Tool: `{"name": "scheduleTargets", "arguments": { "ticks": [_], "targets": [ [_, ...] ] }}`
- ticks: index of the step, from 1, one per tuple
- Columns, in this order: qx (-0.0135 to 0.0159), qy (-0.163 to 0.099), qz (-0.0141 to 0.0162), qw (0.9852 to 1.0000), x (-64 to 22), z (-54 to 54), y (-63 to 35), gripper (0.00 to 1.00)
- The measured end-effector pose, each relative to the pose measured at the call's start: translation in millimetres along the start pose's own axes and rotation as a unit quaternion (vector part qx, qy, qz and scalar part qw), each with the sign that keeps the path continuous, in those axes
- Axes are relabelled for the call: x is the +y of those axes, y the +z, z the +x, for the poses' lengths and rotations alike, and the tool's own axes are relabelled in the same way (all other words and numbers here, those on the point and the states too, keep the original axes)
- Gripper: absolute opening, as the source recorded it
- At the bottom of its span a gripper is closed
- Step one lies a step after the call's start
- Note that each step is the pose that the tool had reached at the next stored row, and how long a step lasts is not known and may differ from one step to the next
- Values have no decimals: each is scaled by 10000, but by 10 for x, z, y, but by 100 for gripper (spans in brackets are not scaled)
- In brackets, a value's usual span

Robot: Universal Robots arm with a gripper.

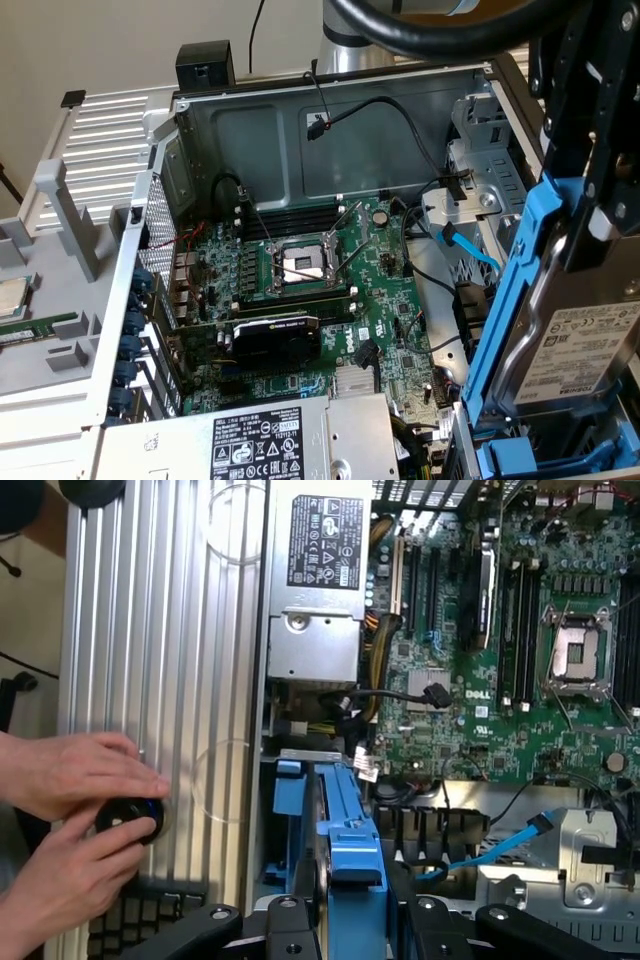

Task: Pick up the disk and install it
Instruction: 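Insert the disk into the insertion slot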

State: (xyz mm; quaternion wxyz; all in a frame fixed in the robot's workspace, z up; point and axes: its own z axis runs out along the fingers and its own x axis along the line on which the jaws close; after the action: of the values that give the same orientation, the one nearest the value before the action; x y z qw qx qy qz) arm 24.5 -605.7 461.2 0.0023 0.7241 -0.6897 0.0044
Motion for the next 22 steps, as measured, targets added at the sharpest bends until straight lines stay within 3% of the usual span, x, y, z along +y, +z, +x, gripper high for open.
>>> {"name": "scheduleTargets", "arguments": {
  "ticks": [7,22],
  "targets": [
    [34,0,59,10000,-1,-12,-4,36],
    [69,0,61,10000,2,-16,-3,36]
  ]
}}
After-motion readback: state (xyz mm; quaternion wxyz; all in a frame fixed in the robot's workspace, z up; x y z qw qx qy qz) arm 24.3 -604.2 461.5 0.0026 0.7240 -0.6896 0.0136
